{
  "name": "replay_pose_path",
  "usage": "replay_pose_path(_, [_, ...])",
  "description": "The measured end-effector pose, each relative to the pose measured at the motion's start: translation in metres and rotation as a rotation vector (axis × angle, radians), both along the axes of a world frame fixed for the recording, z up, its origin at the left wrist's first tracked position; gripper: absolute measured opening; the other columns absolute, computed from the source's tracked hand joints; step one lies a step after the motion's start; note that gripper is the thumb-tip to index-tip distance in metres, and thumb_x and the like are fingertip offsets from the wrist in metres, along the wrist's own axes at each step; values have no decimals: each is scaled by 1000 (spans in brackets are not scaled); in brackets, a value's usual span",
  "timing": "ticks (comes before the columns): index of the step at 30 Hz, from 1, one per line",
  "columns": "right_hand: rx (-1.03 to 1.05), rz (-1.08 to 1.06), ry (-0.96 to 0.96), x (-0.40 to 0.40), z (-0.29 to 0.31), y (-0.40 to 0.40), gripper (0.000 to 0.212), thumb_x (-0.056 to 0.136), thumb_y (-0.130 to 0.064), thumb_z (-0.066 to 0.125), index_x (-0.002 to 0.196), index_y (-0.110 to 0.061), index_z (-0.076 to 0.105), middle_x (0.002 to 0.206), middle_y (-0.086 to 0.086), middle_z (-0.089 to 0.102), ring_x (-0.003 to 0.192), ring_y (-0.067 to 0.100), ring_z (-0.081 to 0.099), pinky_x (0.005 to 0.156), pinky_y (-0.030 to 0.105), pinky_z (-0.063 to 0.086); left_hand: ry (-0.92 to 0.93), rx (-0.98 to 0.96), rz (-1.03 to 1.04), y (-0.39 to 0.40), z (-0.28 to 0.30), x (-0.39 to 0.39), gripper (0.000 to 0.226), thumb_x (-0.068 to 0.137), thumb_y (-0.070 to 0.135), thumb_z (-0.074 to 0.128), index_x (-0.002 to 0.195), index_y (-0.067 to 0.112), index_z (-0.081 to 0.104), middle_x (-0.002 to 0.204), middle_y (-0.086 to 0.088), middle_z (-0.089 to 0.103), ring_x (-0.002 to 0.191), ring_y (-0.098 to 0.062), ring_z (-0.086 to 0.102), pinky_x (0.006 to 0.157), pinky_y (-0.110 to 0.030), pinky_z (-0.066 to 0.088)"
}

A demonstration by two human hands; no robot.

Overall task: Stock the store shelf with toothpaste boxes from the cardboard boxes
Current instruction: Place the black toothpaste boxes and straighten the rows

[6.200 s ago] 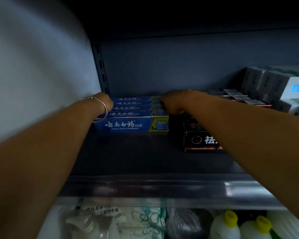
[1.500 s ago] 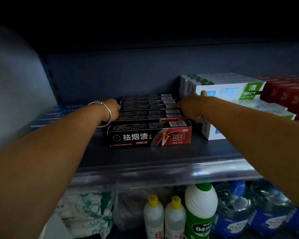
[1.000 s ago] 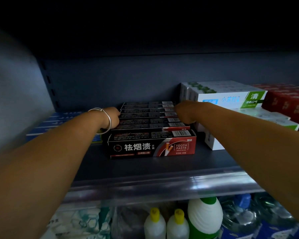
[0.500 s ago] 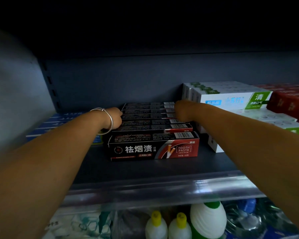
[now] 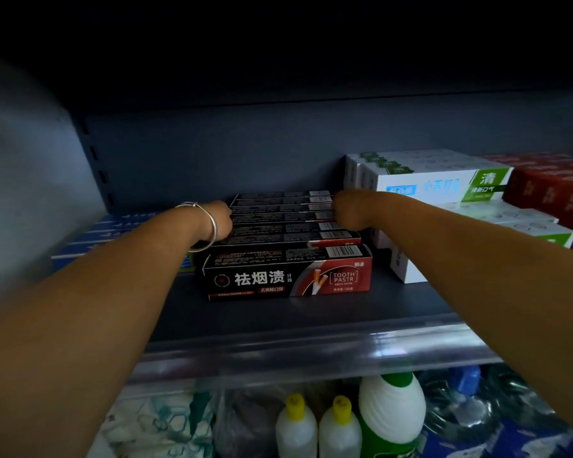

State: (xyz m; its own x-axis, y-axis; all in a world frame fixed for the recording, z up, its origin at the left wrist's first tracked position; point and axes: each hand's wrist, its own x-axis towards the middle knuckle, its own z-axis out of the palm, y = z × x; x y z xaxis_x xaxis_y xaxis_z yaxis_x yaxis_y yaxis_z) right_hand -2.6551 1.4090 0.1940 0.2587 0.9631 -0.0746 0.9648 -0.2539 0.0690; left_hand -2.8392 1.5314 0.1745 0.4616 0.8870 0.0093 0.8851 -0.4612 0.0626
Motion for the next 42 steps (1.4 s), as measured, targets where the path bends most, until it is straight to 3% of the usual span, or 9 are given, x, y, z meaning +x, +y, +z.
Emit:
replay_pose_path(10, [22,-21,41,-7,0,4,24,98,-7,42,115,1,56,113,14,59,86,15,46,80,23,38,-50,-17,-16,3,-1,0,36,92,0,37,122,0,56,124,-17,56,112,-30,54,96,-32,41])
replay_pose_path(15, [17,-47,-50,-12,-1,1,31,96,-7,44,66,-12,39,69,0,40,58,8,37,77,21,37,-69,-27,-5,-1,-2,-5,33,92,1,39,120,-2,57,121,-18,58,109,-31,55,93,-33,43])
replay_pose_path(19, [19,-3,-113,-16,7,-16,18,98,-9,42,98,-2,58,104,10,59,97,19,59,90,24,42,-81,28,43,-9,2,-12,26,90,5,44,108,-1,62,114,-19,61,92,-29,56,89,-37,47])
replay_pose_path(20, [28,-10,-117,-16,9,-21,19,98,-9,41,93,-1,58,113,11,61,105,21,59,90,25,44,-91,41,64,-12,3,-14,27,89,4,44,109,-1,62,115,-20,61,94,-31,56,90,-38,47])
replay_pose_path(23, [52,-53,15,-12,14,-31,23,97,-10,45,75,-5,49,107,13,67,89,24,68,68,23,51,-95,71,100,-26,7,-21,27,88,3,45,105,-1,64,112,-20,63,92,-31,57,86,-37,48])
replay_pose_path(25, [77,-86,143,-11,15,-37,15,96,-14,49,95,-1,57,105,15,67,85,27,70,66,27,54,-76,82,105,-34,10,-23,27,89,7,46,107,0,65,117,-17,62,98,-31,58,88,-36,47])
replay_pose_path(30, [30,-65,392,-20,18,-61,61,82,-43,68,126,-5,50,128,11,50,90,31,67,80,39,58,-10,49,111,-61,9,-24,17,93,13,43,83,10,57,97,-14,63,80,-25,53,70,-29,41])
replay_pose_path(34, [-27,-54,334,-27,14,-74,74,75,-38,77,131,-4,43,133,11,47,79,26,66,77,35,58,-58,45,119,-75,9,-23,19,90,8,46,73,11,53,86,-12,57,65,-23,51,58,-28,42])
replay_pose_path(42, [-5,-14,144,-33,5,-73,40,81,-23,73,111,-2,56,108,9,67,90,21,70,61,18,46,-43,82,125,-85,12,-21,14,85,-1,47,87,3,60,88,-15,58,77,-28,53,73,-33,47])
